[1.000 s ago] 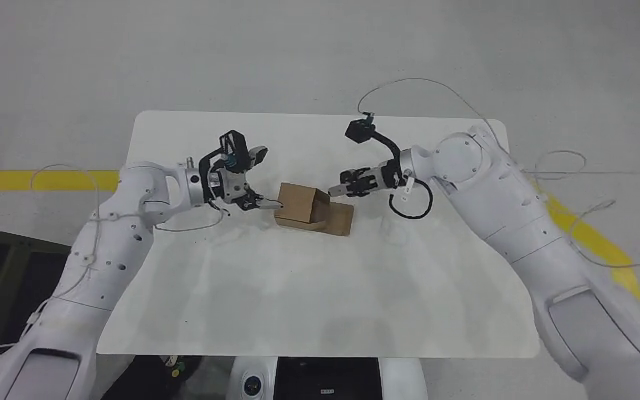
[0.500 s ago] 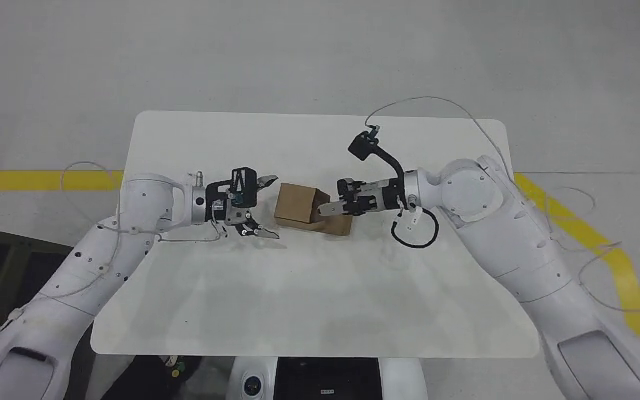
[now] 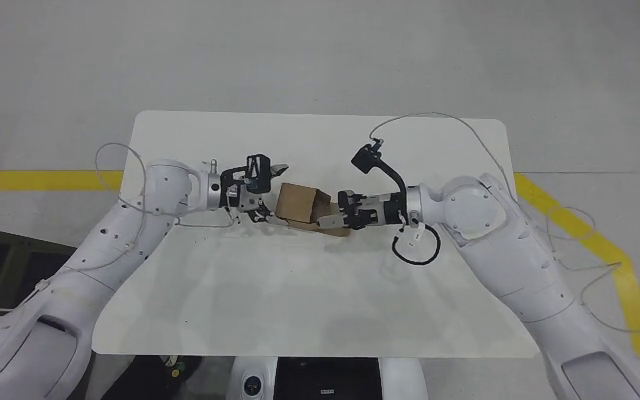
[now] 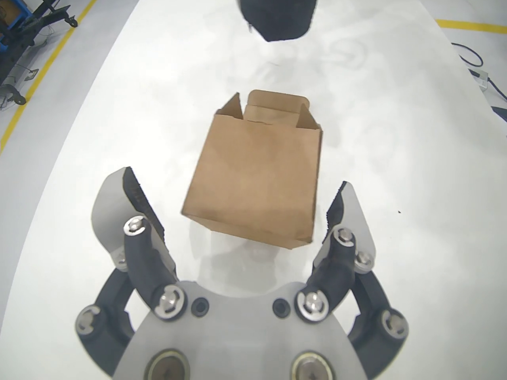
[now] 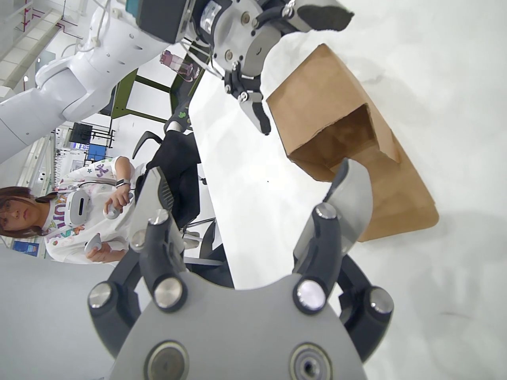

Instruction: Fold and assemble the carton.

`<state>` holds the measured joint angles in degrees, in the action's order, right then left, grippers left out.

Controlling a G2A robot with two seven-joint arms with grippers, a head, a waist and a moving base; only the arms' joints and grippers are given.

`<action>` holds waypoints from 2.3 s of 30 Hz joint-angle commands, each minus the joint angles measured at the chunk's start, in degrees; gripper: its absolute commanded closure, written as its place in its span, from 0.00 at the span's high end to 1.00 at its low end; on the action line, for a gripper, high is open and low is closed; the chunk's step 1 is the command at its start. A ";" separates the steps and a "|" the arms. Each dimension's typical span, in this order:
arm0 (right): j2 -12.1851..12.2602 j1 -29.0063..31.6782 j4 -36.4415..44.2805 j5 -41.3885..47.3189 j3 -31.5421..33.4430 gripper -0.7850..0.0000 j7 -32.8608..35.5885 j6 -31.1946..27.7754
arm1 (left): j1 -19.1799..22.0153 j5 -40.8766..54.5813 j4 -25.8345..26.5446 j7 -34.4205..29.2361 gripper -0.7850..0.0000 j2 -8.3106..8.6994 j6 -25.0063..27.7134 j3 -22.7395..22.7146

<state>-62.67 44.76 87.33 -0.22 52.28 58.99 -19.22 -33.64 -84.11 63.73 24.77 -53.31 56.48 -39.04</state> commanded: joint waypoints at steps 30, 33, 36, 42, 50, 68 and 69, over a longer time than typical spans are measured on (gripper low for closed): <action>-0.16 1.81 -3.87 -1.46 -0.33 0.14 -0.70 2.71 | -0.80 -7.31 -0.48 3.44 1.00 -1.42 1.09 1.85; -0.14 1.87 -5.88 -1.81 0.22 0.00 -1.93 2.69 | -1.45 -5.50 0.09 2.08 1.00 -1.59 0.66 1.34; -0.23 1.26 -8.62 -1.81 0.56 0.00 -2.65 2.11 | -1.96 -3.96 0.79 0.35 1.00 -1.75 0.73 0.94; -1.22 -1.63 -14.40 -1.68 -1.18 0.00 -2.91 1.62 | -2.99 -2.01 1.79 -2.58 1.00 -1.94 0.71 0.19; -3.81 -6.07 -19.55 0.00 -6.53 0.00 -1.51 1.52 | -3.89 0.16 2.55 -5.54 1.00 -2.25 -0.01 -0.91; -9.74 -11.32 -29.71 7.49 -14.40 0.00 -0.70 -2.05 | -5.68 0.24 4.29 -7.54 1.00 -2.32 0.08 -3.17; -10.07 -11.64 -30.38 7.83 -14.71 0.00 -0.65 -2.38 | -5.76 0.19 4.36 -7.56 1.00 -2.32 0.12 -3.28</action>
<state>-72.42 33.45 57.68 7.28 37.88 58.27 -21.29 -39.30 -83.87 68.03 17.24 -55.64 56.56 -42.21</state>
